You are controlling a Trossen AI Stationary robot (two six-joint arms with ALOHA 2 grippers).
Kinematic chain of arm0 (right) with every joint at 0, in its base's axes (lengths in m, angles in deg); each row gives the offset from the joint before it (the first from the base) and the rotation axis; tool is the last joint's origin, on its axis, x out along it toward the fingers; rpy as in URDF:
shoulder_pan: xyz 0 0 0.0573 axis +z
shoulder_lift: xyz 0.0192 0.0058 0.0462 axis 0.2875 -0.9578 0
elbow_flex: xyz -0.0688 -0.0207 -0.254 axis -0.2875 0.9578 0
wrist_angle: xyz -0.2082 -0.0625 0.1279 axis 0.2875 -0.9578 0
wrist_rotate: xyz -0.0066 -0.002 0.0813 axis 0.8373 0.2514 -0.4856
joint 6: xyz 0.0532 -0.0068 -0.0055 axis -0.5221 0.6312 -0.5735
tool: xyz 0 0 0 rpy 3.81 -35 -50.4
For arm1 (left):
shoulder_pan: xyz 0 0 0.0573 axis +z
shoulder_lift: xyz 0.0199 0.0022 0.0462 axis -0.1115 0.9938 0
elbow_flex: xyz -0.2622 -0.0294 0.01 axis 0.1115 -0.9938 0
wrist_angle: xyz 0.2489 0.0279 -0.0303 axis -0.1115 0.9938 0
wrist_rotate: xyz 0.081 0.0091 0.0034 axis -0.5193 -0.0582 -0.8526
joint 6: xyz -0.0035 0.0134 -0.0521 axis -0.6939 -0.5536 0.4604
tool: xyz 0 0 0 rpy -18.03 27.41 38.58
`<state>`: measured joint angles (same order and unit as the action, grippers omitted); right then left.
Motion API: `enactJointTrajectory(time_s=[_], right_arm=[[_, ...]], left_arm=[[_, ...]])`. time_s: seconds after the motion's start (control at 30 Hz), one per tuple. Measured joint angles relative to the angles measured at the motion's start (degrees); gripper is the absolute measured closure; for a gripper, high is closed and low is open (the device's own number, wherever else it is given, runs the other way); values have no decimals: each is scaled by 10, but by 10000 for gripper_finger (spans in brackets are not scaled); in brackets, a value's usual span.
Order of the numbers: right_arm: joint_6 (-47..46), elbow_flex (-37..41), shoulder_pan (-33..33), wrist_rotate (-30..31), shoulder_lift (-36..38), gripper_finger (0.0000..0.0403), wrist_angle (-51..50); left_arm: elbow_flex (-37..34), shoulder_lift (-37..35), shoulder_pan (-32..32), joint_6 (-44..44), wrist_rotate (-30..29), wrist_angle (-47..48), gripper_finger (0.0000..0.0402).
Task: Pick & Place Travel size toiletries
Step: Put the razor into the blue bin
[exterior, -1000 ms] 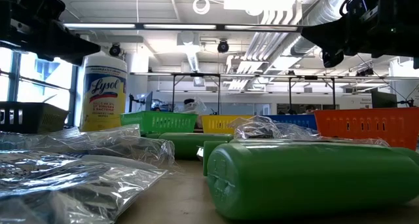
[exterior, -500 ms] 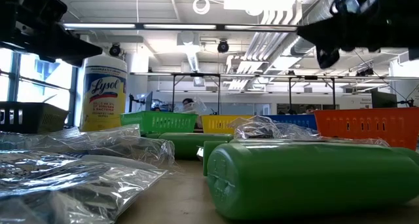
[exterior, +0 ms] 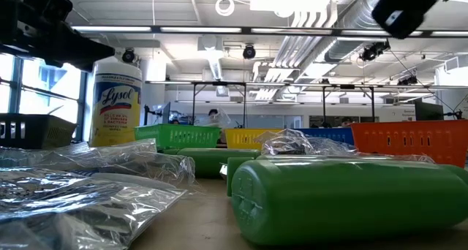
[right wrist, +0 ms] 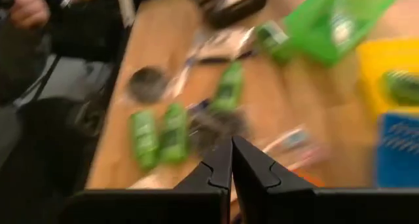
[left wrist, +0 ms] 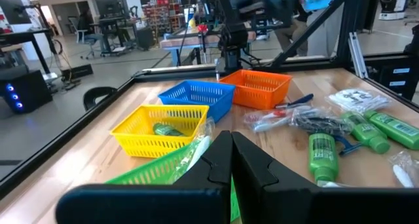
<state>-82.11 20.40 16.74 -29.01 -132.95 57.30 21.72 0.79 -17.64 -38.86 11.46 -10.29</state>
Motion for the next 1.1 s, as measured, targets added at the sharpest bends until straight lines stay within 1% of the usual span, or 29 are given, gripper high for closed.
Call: enactJointTrajectory(time_s=[0.1,0.2,0.4,0.5,0.63,0.73,0.87,1.0,1.1], right_arm=[[-60,-29,68,21,-57,400,-8],[-151,-44,113,24,-113,400,-22],[-351,-46,163,53,-214,400,-20],[-428,-47,183,54,-261,400,-3],[-533,-46,195,49,-315,400,-9],[-574,-47,195,46,-345,400,-31],[-599,-46,190,53,-352,400,-58],[-593,-46,183,52,-352,397,-53],[-570,-46,177,35,-352,376,-32]], left_arm=[[1,0,0,1,0,-1,401],[1,0,0,4,0,-2,401],[2,0,0,-19,-3,-4,401],[2,0,0,-24,-6,-4,401],[2,0,0,-25,-6,-4,401],[3,0,0,-25,-7,-4,401],[3,0,0,-24,-8,-5,401],[3,0,0,-12,-8,-5,401],[3,0,0,-7,-8,-5,401]])
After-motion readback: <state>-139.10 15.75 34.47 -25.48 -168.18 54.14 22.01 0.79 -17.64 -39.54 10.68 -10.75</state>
